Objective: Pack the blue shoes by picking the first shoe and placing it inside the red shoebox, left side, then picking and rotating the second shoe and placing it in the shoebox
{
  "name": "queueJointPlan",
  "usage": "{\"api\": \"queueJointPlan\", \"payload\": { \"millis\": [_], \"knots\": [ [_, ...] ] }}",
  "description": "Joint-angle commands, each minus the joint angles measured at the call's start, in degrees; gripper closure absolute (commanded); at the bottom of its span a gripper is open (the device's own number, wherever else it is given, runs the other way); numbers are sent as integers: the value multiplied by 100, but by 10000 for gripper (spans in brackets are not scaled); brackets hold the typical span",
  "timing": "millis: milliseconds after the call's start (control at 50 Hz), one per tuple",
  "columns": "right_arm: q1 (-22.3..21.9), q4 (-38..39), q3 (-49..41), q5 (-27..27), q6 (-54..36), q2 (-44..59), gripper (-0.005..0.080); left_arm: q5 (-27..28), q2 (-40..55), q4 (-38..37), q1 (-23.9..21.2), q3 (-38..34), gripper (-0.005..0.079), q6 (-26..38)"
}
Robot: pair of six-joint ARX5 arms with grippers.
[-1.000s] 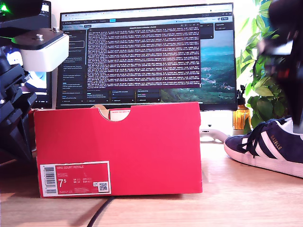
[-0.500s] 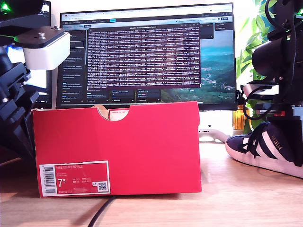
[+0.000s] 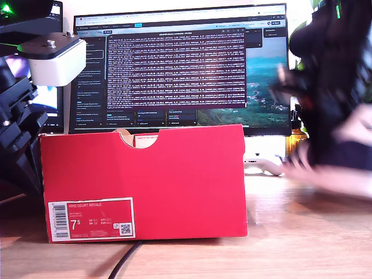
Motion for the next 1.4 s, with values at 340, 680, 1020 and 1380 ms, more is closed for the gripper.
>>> {"api": "queueJointPlan", "payload": {
  "millis": [340,680,1020,1380],
  "knots": [
    [754,1364,590,-1325,1434,-330,765,2,59,46,-20,74,762,-22],
    [1692,3021,590,-1373,2800,-315,765,2,59,46,-20,74,762,-22],
    [2039,3672,590,-1123,3209,133,765,0,59,50,-20,74,761,-22],
    [2312,4026,590,-1119,3300,765,765,-2,59,50,-17,74,762,-22]
  ]
}}
